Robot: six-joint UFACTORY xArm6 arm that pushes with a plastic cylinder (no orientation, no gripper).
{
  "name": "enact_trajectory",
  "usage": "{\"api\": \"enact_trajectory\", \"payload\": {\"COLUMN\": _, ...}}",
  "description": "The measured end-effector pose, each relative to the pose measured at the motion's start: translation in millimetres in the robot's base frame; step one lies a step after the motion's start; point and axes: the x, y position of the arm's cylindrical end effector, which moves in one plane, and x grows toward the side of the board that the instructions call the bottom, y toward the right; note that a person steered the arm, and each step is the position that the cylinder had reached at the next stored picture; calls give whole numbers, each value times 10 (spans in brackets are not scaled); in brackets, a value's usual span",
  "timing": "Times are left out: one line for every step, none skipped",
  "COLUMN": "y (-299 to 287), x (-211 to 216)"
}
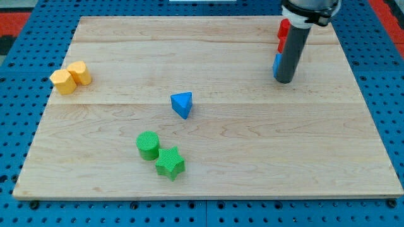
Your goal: Move the blue cube to the bottom right of the red star
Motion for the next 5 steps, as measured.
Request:
{"api": "enact_trajectory", "payload": {"y": -345, "x": -3}}
{"api": "enact_trajectory", "payload": {"y": -342, "x": -184}}
{"api": "enact_trajectory", "payload": {"y": -377, "x": -303}}
{"api": "enact_trajectory", "payload": {"y": -197, "x": -310}}
{"api": "enact_trajectory", "payload": {"y": -145, "x": -310}}
